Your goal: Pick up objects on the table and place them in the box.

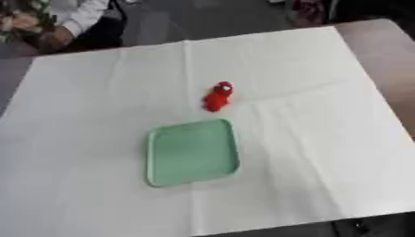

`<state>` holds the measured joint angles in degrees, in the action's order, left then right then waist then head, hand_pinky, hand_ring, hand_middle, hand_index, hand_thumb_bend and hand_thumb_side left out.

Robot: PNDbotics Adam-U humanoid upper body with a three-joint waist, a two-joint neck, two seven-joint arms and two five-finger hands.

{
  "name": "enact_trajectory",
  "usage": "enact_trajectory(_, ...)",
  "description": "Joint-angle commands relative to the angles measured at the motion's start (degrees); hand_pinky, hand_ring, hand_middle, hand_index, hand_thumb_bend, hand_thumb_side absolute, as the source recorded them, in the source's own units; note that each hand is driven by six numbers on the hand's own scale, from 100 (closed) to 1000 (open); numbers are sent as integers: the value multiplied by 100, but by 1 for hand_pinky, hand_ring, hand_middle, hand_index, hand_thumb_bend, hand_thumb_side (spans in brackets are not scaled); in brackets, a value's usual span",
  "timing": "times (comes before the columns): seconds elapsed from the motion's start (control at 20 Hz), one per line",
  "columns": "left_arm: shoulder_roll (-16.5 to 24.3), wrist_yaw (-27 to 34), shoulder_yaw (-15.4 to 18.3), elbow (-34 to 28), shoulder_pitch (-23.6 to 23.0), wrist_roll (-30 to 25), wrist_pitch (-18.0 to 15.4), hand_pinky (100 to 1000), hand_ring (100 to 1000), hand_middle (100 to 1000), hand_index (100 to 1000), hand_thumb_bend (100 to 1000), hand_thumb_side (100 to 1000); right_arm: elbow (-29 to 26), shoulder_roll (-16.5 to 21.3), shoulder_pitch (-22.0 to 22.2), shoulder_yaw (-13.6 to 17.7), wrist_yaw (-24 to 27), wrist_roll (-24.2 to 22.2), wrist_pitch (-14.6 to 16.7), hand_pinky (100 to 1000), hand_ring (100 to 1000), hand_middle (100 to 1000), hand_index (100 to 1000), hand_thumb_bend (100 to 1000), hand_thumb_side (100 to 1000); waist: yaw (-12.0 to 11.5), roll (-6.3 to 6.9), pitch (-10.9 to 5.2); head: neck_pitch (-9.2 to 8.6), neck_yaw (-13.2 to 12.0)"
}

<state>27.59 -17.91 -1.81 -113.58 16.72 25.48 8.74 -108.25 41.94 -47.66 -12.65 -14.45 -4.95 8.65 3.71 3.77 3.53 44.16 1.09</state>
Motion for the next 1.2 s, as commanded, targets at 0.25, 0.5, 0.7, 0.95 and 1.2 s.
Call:
enact_trajectory(0.25, 52, 17, 10, -101, 82, 7, -16, 465, 606, 716, 842, 510, 781, 1447, -150, -823, -406, -290, -242, 420, 865, 123, 588, 873, 284, 881, -60, 3, -28, -5, 107)
enact_trajectory(0.5, 1, 36, -10, -101, 144, -5, -38, 464, 605, 715, 842, 510, 781, 2375, -452, -1237, -596, -692, -373, 875, 880, 100, 597, 900, 335, 919, -112, 17, -6, -5, 151)
enact_trajectory(0.7, -66, 59, -23, -101, 212, -27, -51, 465, 605, 715, 842, 510, 780, 2929, -633, -1469, -674, -938, -527, 1153, 863, 100, 525, 868, 330, 920, -161, 34, 13, -5, 173)
enact_trajectory(0.95, -194, 79, -38, -101, 380, -36, -106, 465, 606, 715, 842, 510, 779, 3522, -812, -1509, -615, -1157, -373, 1281, 865, 100, 525, 854, 345, 912, -277, 72, 75, -69, 214)
enact_trajectory(1.2, -251, 100, -56, -101, 456, -46, -134, 465, 606, 714, 842, 510, 779, 4032, -1050, -1571, -570, -1668, -345, 1416, 869, 100, 504, 860, 381, 905, -342, 76, 114, -150, 265)
